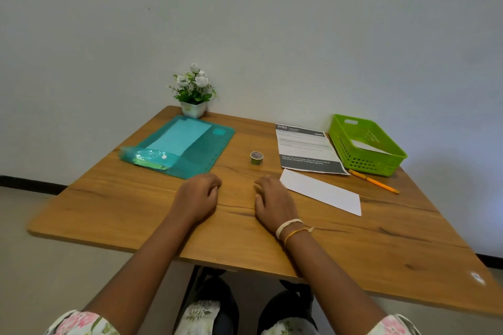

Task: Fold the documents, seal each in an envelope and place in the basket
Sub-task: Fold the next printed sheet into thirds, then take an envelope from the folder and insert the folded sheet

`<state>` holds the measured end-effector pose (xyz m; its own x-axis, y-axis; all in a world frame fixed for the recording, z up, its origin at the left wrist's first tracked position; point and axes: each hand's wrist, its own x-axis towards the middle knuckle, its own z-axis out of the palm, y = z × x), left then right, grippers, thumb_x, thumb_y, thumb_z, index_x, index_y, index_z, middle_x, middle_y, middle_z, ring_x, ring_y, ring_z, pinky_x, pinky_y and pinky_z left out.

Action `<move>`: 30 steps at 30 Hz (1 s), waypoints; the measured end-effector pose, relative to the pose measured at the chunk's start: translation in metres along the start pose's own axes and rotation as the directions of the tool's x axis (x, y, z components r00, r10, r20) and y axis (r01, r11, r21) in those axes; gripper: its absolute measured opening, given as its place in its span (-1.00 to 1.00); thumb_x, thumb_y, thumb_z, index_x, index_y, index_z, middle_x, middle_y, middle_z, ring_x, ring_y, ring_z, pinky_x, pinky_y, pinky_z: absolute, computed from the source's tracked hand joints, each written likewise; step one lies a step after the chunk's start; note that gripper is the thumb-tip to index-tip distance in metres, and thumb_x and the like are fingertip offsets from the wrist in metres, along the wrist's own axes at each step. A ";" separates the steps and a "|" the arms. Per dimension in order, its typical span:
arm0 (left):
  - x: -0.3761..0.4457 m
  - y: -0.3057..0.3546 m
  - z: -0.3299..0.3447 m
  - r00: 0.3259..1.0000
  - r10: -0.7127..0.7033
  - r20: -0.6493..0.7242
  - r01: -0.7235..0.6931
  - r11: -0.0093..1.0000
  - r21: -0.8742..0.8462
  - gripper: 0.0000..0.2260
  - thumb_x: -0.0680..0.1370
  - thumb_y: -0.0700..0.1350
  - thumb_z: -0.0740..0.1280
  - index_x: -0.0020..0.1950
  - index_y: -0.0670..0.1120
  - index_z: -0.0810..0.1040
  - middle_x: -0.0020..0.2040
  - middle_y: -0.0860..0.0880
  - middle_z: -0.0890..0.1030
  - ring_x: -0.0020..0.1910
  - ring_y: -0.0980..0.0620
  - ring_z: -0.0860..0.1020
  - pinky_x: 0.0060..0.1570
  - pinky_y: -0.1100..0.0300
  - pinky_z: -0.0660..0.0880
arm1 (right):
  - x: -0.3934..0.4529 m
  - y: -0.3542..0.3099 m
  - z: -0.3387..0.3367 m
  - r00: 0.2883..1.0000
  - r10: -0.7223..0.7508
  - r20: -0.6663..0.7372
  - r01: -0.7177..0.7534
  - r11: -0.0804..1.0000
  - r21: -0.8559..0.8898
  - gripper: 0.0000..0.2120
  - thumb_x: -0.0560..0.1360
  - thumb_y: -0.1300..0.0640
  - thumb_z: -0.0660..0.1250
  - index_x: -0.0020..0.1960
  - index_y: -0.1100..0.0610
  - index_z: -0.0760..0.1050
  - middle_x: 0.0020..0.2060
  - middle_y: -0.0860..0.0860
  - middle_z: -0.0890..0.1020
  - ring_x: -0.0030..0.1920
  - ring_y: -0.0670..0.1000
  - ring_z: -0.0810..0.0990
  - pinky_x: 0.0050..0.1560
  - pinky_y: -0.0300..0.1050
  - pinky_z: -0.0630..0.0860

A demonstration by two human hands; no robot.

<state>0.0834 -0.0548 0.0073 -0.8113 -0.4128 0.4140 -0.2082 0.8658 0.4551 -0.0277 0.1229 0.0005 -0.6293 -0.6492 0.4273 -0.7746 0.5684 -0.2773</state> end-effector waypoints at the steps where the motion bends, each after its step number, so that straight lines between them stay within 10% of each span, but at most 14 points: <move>1: -0.002 -0.004 -0.004 0.998 -0.026 -0.052 0.022 0.997 -0.068 -0.80 0.51 -0.14 0.30 0.08 -0.06 0.66 0.06 -0.02 0.67 0.04 0.04 0.60 0.04 0.15 0.52 | 0.006 -0.013 0.007 1.000 -0.026 0.014 0.025 0.999 0.048 -0.66 0.49 0.14 0.24 0.25 0.11 0.48 0.17 0.07 0.55 0.17 0.06 0.51 0.22 -0.09 0.44; 9: -0.003 -0.009 -0.012 0.919 -0.229 -0.321 0.140 0.950 -0.279 -0.83 0.49 -0.28 0.23 -0.12 -0.06 0.57 -0.22 0.02 0.60 -0.24 0.07 0.53 -0.27 0.10 0.50 | 0.093 -0.109 0.032 0.965 0.116 0.237 -0.228 0.817 0.529 -0.68 0.57 0.12 0.26 0.28 0.19 0.48 0.21 0.12 0.58 0.22 0.07 0.53 0.24 -0.10 0.43; 16: 0.003 -0.023 -0.012 0.847 -0.478 -0.232 0.320 0.807 -0.495 -0.79 0.50 -0.31 0.22 -0.21 -0.05 0.56 -0.25 0.05 0.59 -0.20 0.09 0.56 -0.18 0.14 0.51 | 0.115 -0.114 0.053 0.892 0.166 0.421 -0.353 0.836 0.419 -0.71 0.44 0.16 0.39 0.16 0.14 0.60 -0.05 0.07 0.65 0.01 0.03 0.60 -0.02 -0.21 0.46; 30: -0.004 -0.020 -0.008 0.873 -0.214 -0.438 0.132 0.969 -0.209 -0.82 0.43 -0.30 0.24 -0.15 -0.08 0.58 -0.16 0.01 0.60 -0.11 0.00 0.51 -0.05 0.11 0.40 | 0.076 -0.007 0.008 0.913 0.269 0.305 -0.307 0.948 0.084 -0.69 0.52 0.13 0.32 0.25 0.08 0.50 0.12 0.14 0.59 0.10 0.12 0.56 0.15 -0.05 0.49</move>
<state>0.0954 -0.0724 0.0031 -0.4241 -0.6698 0.6095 -0.1948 0.7248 0.6609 -0.0708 0.0655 0.0276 -0.8025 -0.5943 0.0529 -0.5460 0.6958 -0.4667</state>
